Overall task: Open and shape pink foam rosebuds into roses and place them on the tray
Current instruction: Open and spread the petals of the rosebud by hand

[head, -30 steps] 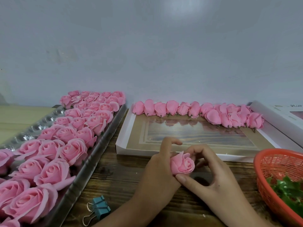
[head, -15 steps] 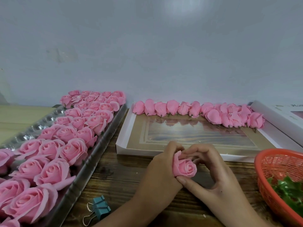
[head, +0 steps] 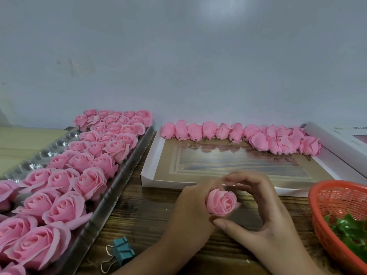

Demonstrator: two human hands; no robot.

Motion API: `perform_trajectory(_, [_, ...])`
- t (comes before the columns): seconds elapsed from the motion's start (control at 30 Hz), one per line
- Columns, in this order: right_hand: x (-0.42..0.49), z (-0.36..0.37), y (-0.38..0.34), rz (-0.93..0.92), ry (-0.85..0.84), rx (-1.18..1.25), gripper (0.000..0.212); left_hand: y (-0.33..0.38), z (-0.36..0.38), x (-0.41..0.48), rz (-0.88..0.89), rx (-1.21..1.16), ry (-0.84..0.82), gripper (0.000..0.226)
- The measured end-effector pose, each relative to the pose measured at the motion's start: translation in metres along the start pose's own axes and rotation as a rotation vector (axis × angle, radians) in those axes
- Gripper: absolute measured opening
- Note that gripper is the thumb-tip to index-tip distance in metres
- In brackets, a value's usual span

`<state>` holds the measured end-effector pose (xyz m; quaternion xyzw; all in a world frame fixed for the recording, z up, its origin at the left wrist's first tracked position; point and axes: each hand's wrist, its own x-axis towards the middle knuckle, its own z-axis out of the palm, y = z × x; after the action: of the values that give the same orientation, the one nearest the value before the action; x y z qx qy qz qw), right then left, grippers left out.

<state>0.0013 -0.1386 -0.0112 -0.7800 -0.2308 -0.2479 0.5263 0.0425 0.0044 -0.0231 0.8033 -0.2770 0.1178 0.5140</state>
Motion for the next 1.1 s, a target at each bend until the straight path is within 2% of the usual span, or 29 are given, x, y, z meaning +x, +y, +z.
perform_trajectory(0.07, [-0.0002,-0.0003,0.0016,0.036,0.017,0.004,0.059,-0.0005,-0.0014,-0.0011,0.023,0.044,0.040,0.033])
perform_trajectory(0.2, [-0.0003,-0.0002,0.0025,0.031,0.003,-0.039,0.056,0.0042,-0.0035,-0.0039,0.052,-0.022,0.063,0.047])
perform_trajectory(0.4, [0.0032,-0.0013,-0.0004,-0.022,-0.039,-0.070,0.040,0.0082,-0.0027,-0.0054,0.080,0.001,0.052,0.051])
perform_trajectory(0.73, [0.0020,-0.0003,-0.0003,-0.010,-0.029,-0.014,0.042,0.0052,-0.0023,-0.0057,-0.019,0.030,-0.011,0.056])
perform_trajectory(0.93, [0.0004,-0.0018,0.0022,0.003,-0.029,-0.029,0.059,0.0039,-0.0014,-0.0044,0.005,0.064,-0.028,0.043])
perform_trajectory(1.1, [-0.0003,-0.0023,0.0026,-0.003,-0.022,-0.057,0.057,0.0024,-0.0004,-0.0034,0.001,0.125,-0.057,0.029])
